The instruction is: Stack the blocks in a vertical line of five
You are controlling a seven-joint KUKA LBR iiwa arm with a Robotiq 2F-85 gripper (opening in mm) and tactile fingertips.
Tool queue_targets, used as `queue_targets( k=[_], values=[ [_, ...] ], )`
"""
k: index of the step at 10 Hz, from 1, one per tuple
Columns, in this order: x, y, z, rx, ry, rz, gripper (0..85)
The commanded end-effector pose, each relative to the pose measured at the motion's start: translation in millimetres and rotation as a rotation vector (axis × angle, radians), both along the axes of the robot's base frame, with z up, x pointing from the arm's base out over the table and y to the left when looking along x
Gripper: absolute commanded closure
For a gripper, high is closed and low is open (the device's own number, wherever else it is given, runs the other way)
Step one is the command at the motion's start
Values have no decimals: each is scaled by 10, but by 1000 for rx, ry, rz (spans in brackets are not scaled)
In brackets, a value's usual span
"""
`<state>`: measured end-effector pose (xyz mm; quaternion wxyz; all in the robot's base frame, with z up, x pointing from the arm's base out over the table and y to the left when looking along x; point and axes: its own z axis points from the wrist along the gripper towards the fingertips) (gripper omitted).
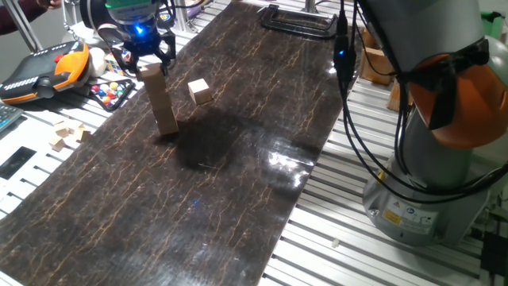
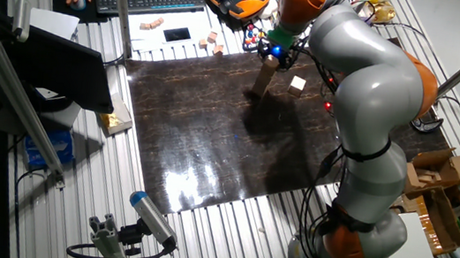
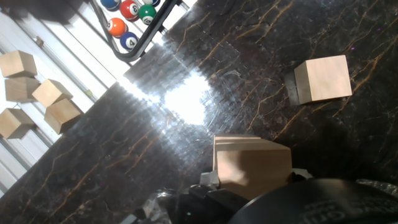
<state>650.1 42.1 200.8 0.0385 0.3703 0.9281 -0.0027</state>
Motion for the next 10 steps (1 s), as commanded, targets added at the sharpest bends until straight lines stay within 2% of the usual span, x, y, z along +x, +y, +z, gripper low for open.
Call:
queue_targets(
  k=[1,8,10],
  values=[
    [1,-1,5,0,2,0,843],
    [5,-12,-4,0,8,6,840],
    [4,-14,-5,0,8,6,807]
  ],
)
